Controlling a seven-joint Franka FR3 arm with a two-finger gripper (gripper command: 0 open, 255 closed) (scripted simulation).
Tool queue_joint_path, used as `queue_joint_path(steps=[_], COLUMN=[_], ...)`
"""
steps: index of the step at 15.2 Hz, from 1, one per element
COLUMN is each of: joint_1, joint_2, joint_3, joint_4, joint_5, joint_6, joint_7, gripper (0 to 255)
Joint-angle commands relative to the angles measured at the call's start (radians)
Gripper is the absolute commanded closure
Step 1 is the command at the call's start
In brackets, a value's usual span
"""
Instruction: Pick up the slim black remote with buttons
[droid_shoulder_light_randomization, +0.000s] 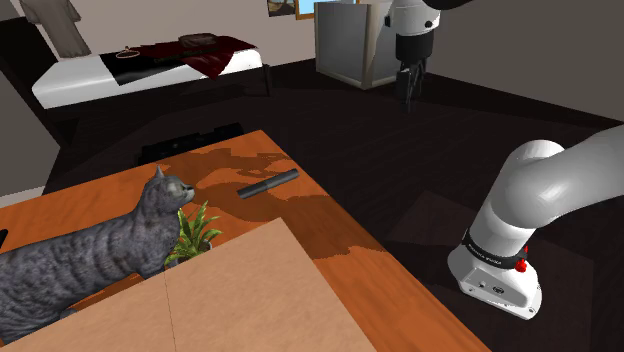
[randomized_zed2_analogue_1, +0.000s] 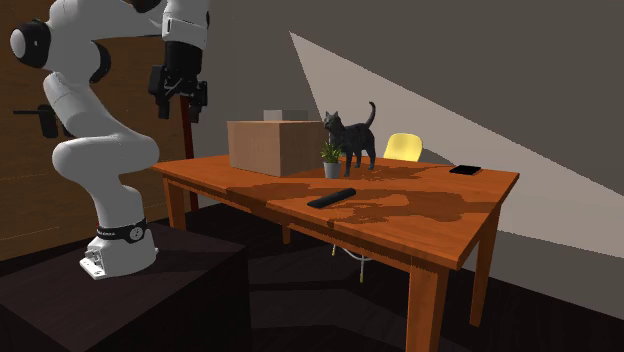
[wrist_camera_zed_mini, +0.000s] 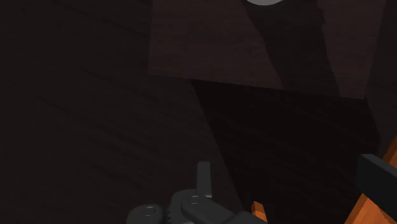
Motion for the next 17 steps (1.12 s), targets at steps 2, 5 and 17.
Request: queue_joint_path(steps=[2,5,17], joint_1=[0.009,0.037,0.141], joint_2=[0.031,0.128,0.528], joint_3=[-0.004,-0.015,-0.012], joint_4=[0.003,0.021,0.183], joint_5=[0.000,0.004,0.047], joint_6=[0.029,0.113,0.358], joint_7=[-0.022,-0.089,-0.357], gripper=[0,0,0])
